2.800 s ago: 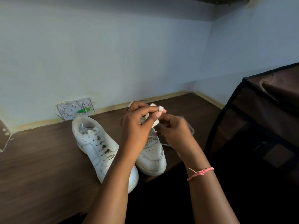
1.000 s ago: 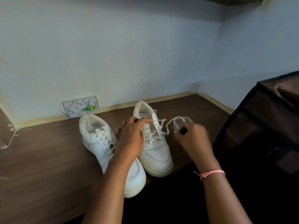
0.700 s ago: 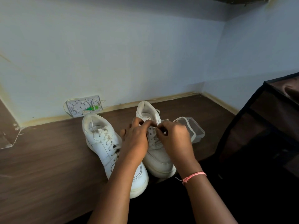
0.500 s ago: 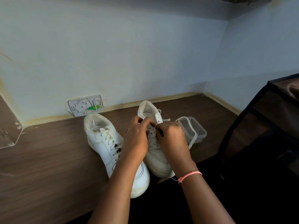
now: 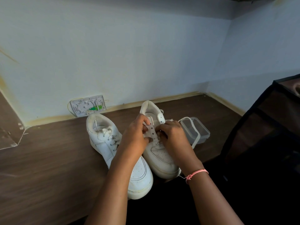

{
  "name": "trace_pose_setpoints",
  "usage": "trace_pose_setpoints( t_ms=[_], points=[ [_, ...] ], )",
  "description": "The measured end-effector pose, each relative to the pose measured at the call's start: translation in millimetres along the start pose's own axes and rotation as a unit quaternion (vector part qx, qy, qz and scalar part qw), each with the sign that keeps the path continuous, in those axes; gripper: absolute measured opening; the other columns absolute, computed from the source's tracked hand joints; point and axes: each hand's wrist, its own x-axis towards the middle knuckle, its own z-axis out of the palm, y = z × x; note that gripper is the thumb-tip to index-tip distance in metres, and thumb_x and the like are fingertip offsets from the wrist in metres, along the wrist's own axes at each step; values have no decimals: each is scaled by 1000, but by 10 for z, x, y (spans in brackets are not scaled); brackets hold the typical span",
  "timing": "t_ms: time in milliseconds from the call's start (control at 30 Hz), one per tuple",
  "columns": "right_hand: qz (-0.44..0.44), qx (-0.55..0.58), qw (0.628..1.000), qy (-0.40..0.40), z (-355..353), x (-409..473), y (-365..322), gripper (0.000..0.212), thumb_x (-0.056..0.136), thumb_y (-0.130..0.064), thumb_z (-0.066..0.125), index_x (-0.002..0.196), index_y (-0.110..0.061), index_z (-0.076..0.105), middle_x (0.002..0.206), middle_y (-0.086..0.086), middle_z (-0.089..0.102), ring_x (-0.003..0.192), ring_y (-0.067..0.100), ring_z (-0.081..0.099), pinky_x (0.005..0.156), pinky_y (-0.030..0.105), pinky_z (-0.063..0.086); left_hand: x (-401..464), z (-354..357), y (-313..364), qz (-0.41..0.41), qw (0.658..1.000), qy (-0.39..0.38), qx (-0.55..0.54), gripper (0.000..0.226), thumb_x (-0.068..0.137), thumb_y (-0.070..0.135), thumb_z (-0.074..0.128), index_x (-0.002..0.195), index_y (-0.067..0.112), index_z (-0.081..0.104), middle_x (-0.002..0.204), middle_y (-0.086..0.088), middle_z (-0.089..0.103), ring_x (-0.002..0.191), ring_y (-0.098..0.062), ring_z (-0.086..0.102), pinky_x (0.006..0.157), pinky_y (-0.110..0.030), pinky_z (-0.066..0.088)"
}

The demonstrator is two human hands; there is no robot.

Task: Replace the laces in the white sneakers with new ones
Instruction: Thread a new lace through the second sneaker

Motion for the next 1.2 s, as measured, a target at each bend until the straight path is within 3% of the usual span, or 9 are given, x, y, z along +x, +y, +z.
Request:
trace_pose_setpoints(
  t_ms=[167, 367, 633, 733, 833, 933, 1033, 1133, 1200],
  points=[
    [107, 17, 994, 9, 81, 2, -41, 18, 88, -3, 59, 96, -14, 71, 103, 0, 65, 105, 24, 45, 86, 38, 44, 32, 48, -28, -22, 999, 17, 19, 30, 69, 11, 86, 77, 30, 64, 92, 9, 68, 81, -4, 64, 75, -27, 55],
    [198, -1, 977, -81, 37, 44, -79, 20, 95, -17, 56, 109, -23, 70, 122, -3, 56, 119, 28, 35, 101, 47, 37, 17, 54, -18, -29, 999, 20, 3, 29, 67, 11, 88, 74, 28, 66, 86, 10, 70, 79, -5, 66, 74, -26, 55],
    [253, 157, 954, -37, -4, 10, -88, 27, 86, -29, 73, 71, -43, 56, 111, -9, 49, 125, 24, 41, 107, 48, 37, -17, 57, 17, -16, 999, 38, -5, 14, 77, 19, 82, 73, 20, 68, 78, 9, 69, 75, -4, 64, 66, -20, 50],
    [243, 182, 951, -62, -133, -26, -111, 22, 79, -34, 78, 88, -43, 61, 116, -7, 46, 120, 19, 42, 99, 32, 41, -18, 60, 10, -8, 999, 54, -3, 16, 80, 13, 77, 73, 19, 65, 80, 7, 67, 74, -7, 63, 66, -25, 52],
    [246, 76, 962, -89, -211, -139, -136, 71, 60, -45, 88, 119, -42, 48, 134, -8, 34, 129, 22, 25, 106, 48, 25, -27, -91, 58, -7, 997, 82, -2, 15, 79, 11, 74, 72, 20, 65, 81, 5, 66, 75, -12, 63, 68, -31, 51],
    [251, 15, 966, -51, -238, -239, -198, 97, 55, -51, 88, 134, -36, 33, 146, -2, 23, 137, 29, 17, 109, 55, 18, -79, -550, 74, -24, 977, 211, -11, 9, 78, 13, 75, 75, 18, 68, 82, 3, 66, 77, -15, 61, 69, -26, 41],
    [240, -39, 969, -45, -237, -268, -213, 99, 56, -58, 85, 136, -34, 32, 145, 1, 23, 137, 30, 17, 109, 57, 17, -183, -1187, -208, -109, 924, 362, 65, 6, 77, 24, 71, 78, 21, 66, 89, -6, 68, 89, -30, 62, 74, -34, 47],
    [234, -75, 968, -46, -229, -265, -218, 96, 55, -62, 82, 135, -34, 36, 143, 1, 26, 135, 30, 19, 108, 59, 20, -254, -1312, -324, -216, 906, 321, 171, 8, 78, 30, 67, 83, 25, 66, 103, -11, 65, 105, -40, 52, 90, -48, 46],
    [235, -91, 967, -49, -216, -257, -212, 99, 56, -64, 81, 136, -32, 34, 144, 3, 27, 136, 31, 20, 108, 61, 21, -222, -1045, -167, -193, 926, 264, 188, 21, 78, 25, 71, 98, 28, 66, 117, -8, 59, 115, -36, 46, 94, -45, 38]
  ],
)
